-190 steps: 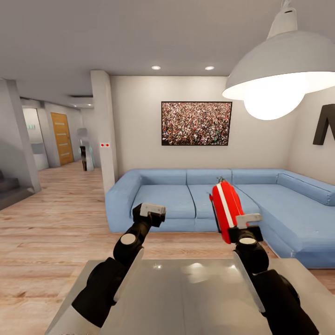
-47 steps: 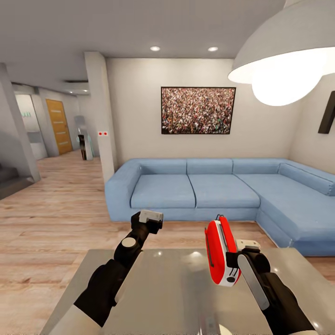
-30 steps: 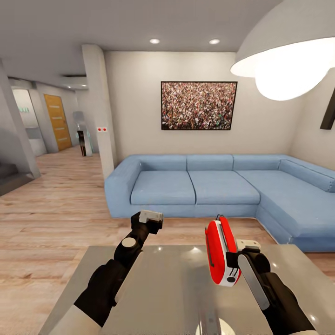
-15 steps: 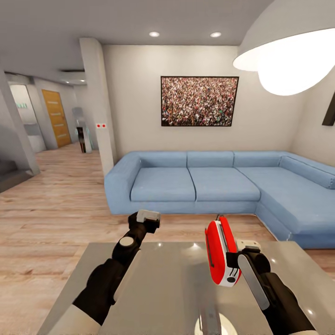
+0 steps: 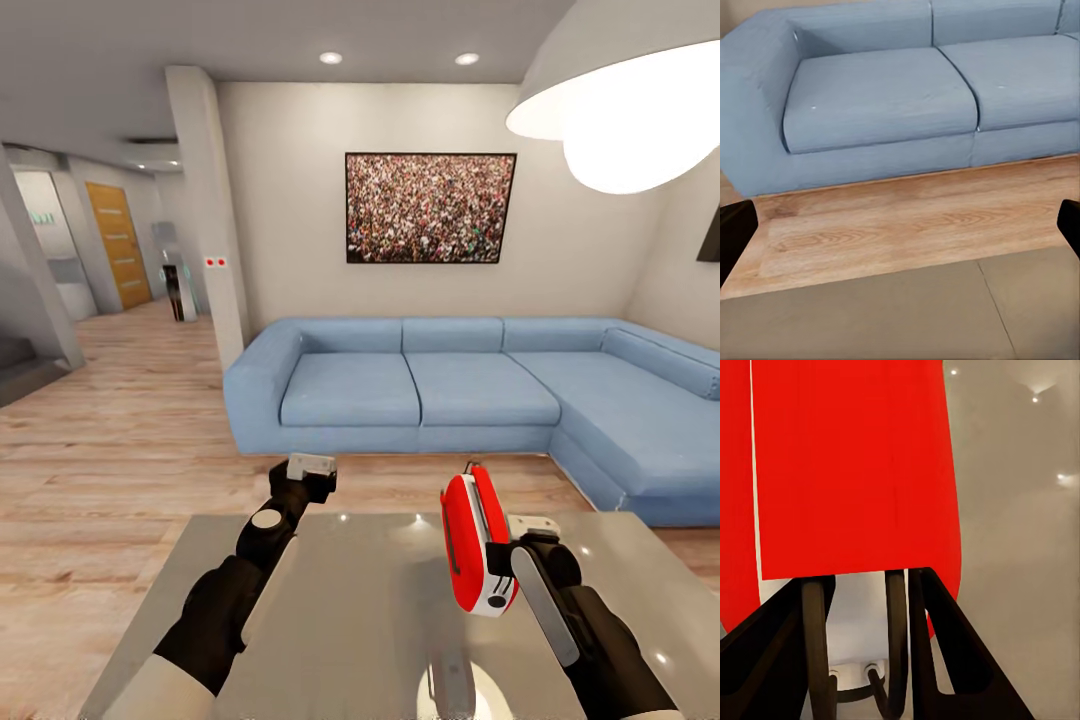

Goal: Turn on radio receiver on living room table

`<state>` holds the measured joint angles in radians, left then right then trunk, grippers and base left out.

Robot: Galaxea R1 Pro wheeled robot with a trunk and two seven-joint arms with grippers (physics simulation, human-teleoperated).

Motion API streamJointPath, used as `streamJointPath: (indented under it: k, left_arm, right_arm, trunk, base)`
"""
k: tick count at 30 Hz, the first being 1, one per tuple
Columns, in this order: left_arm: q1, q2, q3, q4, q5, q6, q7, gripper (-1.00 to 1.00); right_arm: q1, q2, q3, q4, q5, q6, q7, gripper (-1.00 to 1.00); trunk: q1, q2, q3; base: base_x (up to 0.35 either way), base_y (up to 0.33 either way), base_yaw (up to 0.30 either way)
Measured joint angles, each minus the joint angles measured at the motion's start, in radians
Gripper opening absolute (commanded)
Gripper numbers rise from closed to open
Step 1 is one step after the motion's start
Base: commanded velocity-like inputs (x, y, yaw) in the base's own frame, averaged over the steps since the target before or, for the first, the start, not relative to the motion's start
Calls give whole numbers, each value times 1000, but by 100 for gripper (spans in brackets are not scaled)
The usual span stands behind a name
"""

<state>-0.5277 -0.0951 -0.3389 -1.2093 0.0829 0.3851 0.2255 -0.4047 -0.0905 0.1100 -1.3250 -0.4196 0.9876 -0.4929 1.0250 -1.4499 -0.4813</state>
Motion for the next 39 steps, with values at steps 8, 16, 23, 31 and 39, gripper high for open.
streamJointPath:
  k: [8,16,23,31,39]
  left_arm:
    - [0,0,0,0,0,0,0,100]
    - [0,0,0,1,0,1,0,100]
    - [0,0,0,3,0,2,0,100]
    - [0,0,0,4,0,2,0,100]
    - [0,0,0,4,0,2,0,100]
  right_arm:
    - [0,0,0,0,0,1,0,-100]
    - [0,0,-1,0,0,1,0,-100]
    - [0,0,0,-1,0,1,0,-100]
    - [0,0,0,-1,1,1,0,-100]
    - [0,0,0,-1,0,1,0,-100]
  trunk:
    - [0,0,-13]
    - [0,0,-26]
    - [0,0,-37]
    - [0,0,-50]
    - [0,0,-62]
  base:
    - [0,0,0]
    - [0,0,0]
    - [0,0,0]
    - [0,0,0]
    - [0,0,0]
